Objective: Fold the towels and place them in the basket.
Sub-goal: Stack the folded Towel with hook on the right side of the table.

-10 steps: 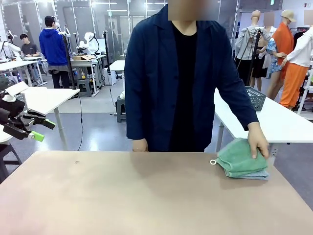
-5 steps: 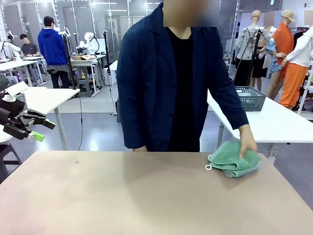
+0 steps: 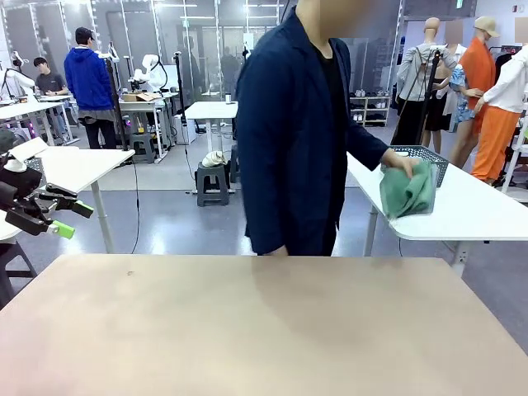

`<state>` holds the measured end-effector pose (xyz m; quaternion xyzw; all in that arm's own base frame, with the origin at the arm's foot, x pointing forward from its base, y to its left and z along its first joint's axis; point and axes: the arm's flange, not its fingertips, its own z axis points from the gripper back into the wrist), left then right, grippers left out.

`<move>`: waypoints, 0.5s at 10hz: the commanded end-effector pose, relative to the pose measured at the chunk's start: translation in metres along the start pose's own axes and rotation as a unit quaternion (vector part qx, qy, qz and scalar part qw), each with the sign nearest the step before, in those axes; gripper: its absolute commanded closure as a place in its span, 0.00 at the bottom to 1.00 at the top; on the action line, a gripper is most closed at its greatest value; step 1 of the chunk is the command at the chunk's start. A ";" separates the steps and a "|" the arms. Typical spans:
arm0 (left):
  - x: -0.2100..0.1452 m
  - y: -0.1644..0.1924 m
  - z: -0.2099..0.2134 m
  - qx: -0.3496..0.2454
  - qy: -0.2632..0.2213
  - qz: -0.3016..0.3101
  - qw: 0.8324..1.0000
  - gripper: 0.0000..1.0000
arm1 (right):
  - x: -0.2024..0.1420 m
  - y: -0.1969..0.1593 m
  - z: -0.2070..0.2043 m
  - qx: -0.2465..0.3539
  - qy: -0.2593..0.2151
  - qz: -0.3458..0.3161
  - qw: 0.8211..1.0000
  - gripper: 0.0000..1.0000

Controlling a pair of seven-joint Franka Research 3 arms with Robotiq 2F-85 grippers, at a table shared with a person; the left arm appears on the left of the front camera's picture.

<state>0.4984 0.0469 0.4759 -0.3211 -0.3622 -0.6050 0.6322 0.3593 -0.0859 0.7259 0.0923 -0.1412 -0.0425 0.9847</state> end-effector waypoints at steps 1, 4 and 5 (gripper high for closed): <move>0.001 -0.001 0.001 0.000 -0.001 -0.002 1.000 0.00 | -0.001 0.000 0.001 0.003 0.000 0.000 1.000 0.23; 0.001 -0.001 0.001 0.000 -0.001 -0.002 1.000 0.00 | -0.001 0.000 0.001 0.003 0.000 0.000 1.000 0.23; 0.001 -0.001 0.001 0.000 -0.001 -0.002 1.000 0.00 | -0.001 0.000 0.001 0.003 0.000 0.000 1.000 0.23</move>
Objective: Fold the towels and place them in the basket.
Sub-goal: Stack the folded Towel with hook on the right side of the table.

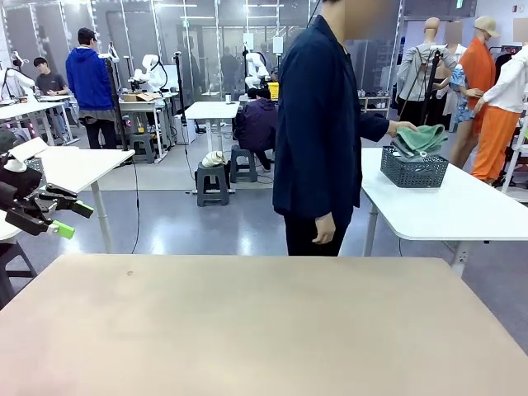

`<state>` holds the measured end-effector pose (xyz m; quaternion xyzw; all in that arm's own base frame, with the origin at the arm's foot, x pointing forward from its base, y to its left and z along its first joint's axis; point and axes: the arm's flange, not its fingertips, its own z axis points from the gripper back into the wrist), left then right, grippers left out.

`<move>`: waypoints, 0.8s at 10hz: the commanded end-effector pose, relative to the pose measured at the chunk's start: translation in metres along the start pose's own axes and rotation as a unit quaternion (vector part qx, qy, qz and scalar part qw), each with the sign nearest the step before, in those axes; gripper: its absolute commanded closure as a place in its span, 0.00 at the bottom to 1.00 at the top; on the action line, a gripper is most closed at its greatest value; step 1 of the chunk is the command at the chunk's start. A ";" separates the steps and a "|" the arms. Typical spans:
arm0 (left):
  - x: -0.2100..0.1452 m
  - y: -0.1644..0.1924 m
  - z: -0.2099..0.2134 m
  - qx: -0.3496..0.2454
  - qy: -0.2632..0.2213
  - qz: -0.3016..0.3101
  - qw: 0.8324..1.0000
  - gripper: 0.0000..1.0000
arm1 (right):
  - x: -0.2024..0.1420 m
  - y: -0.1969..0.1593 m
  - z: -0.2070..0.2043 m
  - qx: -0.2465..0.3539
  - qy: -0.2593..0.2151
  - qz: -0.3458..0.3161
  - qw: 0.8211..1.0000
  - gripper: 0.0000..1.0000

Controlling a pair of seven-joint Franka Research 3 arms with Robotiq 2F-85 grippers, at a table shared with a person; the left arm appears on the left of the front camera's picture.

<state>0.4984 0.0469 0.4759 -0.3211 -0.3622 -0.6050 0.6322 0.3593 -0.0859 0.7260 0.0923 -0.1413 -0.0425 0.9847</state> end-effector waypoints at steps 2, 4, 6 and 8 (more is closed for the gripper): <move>0.001 -0.001 0.001 0.000 -0.001 -0.002 1.000 0.00 | -0.001 0.000 0.001 0.003 0.000 0.000 1.000 0.23; 0.001 -0.001 0.001 0.000 -0.001 -0.002 1.000 0.00 | -0.001 0.000 0.001 0.003 0.000 0.000 1.000 0.23; 0.001 -0.001 0.001 0.000 -0.001 -0.002 1.000 0.00 | -0.001 0.000 0.001 0.003 0.000 0.000 1.000 0.23; 0.001 -0.001 0.001 0.000 -0.001 -0.002 1.000 0.00 | -0.001 0.000 0.001 0.003 0.000 0.000 1.000 0.23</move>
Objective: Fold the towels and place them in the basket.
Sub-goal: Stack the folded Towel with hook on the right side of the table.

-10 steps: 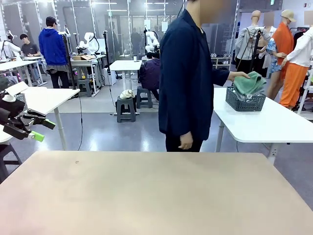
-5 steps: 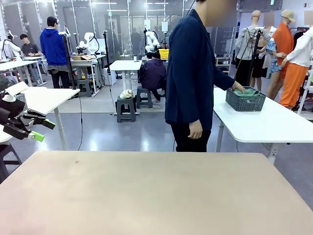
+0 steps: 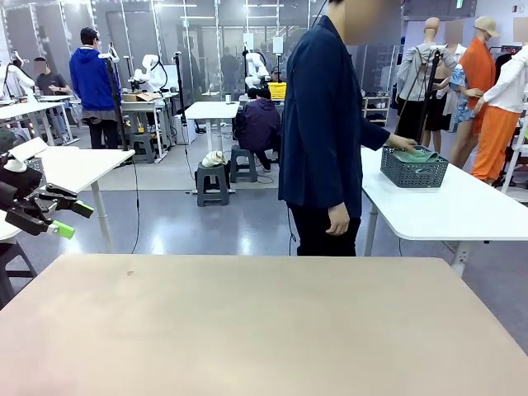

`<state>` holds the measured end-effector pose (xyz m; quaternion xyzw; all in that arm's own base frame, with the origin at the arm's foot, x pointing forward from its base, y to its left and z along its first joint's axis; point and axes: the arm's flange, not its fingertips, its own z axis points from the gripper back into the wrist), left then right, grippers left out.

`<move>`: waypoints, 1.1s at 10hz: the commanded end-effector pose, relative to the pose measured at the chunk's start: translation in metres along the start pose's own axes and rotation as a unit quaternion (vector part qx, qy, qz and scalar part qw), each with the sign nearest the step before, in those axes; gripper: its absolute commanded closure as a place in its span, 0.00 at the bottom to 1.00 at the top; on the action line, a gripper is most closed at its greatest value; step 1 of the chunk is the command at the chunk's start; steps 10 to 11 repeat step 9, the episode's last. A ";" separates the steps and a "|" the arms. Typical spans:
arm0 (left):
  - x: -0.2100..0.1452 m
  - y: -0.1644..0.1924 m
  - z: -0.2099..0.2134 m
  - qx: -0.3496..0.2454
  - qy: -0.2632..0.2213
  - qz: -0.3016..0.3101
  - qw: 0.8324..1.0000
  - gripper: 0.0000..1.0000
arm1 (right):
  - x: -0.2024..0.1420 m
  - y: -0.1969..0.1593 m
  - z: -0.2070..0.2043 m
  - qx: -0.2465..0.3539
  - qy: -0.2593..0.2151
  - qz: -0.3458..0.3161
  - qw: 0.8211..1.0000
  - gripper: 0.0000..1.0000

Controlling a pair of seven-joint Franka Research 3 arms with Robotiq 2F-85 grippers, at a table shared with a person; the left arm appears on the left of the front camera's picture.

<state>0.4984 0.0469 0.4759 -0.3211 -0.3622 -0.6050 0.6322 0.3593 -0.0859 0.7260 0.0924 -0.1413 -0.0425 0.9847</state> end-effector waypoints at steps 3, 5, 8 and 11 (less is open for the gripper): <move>0.001 -0.001 0.001 0.000 -0.001 -0.002 1.000 0.00 | -0.001 0.000 0.001 0.003 0.000 0.000 1.000 0.23; 0.001 -0.001 0.001 0.000 -0.001 -0.002 1.000 0.00 | -0.001 0.000 0.001 0.003 0.000 0.000 1.000 0.23; 0.001 -0.001 0.001 0.000 -0.001 -0.002 1.000 0.00 | -0.001 0.000 0.001 0.003 0.000 0.000 1.000 0.23; 0.001 -0.001 0.001 0.000 -0.001 -0.002 1.000 0.00 | -0.001 0.000 0.001 0.003 0.000 0.000 1.000 0.23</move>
